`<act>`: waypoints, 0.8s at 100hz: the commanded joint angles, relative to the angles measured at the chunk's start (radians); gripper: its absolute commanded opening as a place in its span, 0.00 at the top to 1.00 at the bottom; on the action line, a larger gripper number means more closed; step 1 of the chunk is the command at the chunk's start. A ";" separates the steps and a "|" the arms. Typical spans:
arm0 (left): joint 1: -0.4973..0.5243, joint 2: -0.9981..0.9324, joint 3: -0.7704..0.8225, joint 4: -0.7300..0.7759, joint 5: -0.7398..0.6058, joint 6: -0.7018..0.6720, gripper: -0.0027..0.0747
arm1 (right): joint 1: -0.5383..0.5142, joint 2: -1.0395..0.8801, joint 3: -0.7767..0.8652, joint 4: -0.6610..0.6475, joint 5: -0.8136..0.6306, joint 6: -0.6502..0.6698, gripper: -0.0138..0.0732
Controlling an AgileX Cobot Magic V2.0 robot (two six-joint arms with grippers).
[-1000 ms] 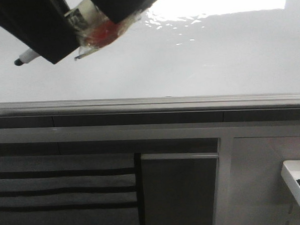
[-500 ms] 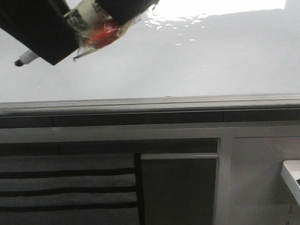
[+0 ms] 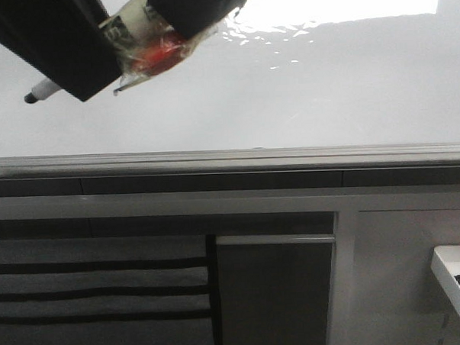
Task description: Write number 3 on whiteboard
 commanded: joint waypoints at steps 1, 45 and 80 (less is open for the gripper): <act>-0.007 -0.028 -0.028 -0.052 -0.061 -0.018 0.99 | 0.000 -0.021 -0.030 0.040 -0.019 -0.008 0.90; -0.007 -0.028 -0.028 -0.004 -0.111 -0.023 0.42 | 0.000 -0.021 -0.030 0.040 -0.019 -0.008 0.90; -0.001 -0.028 -0.028 0.016 -0.105 -0.023 0.42 | -0.118 -0.080 -0.030 -0.091 -0.018 0.124 0.90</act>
